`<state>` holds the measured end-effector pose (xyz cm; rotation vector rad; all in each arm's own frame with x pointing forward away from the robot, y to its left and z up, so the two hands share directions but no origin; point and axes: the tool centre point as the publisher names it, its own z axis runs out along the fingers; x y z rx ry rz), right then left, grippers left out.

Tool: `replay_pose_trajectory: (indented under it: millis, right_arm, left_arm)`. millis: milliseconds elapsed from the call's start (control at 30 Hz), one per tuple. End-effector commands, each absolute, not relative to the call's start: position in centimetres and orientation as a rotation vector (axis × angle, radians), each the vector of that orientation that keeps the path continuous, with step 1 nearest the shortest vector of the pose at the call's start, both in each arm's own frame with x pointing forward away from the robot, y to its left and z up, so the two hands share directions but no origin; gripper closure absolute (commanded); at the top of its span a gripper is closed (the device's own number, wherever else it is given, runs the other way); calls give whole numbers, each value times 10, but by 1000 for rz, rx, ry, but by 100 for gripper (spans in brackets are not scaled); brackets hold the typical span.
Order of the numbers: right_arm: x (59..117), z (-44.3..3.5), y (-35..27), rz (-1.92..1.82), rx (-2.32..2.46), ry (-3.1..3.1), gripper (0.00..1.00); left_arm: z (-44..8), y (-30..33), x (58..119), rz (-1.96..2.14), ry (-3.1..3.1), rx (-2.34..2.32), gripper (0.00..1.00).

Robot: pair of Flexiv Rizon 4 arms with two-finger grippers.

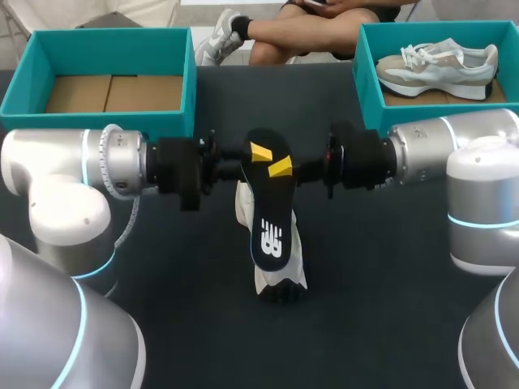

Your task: Take the shoe out of the shoebox, open the shoe tongue, remove and reinsert the insole, then place the shoe into the shoebox

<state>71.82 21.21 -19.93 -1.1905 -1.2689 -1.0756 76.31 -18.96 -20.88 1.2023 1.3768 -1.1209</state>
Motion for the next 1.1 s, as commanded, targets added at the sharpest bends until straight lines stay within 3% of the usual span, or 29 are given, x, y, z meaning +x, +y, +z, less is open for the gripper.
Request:
replay_pose_trajectory:
  millis: [33, 200, 300, 333, 567, 633, 1100]
  right_arm:
    - [719, -200, 214, -1077, -1191, -1270, 100]
    - [719, -201, 216, -1076, -1189, -1267, 100]
    - [719, -201, 215, -1077, -1190, -1265, 100]
    - [719, -202, 215, -1077, -1190, -1264, 100]
    - [717, -203, 213, -1084, -1191, -1267, 100]
    - [716, -202, 212, -1089, -1188, -1269, 0]
    - [711, -197, 176, -1242, -1191, -1405, 0]
  left_arm:
    - [-212, -196, 763, -1121, 1375, 1196, 76]
    - [-212, -199, 763, -1126, 1372, 1194, 81]
    - [-212, -199, 764, -1124, 1372, 1183, 90]
    - [-212, -199, 764, -1126, 1371, 1182, 100]
    - [-213, -197, 763, -1149, 1379, 1160, 100]
    - [-213, -196, 763, -1154, 1380, 1156, 100]
    - [-200, -178, 754, -1276, 1388, 1106, 100]
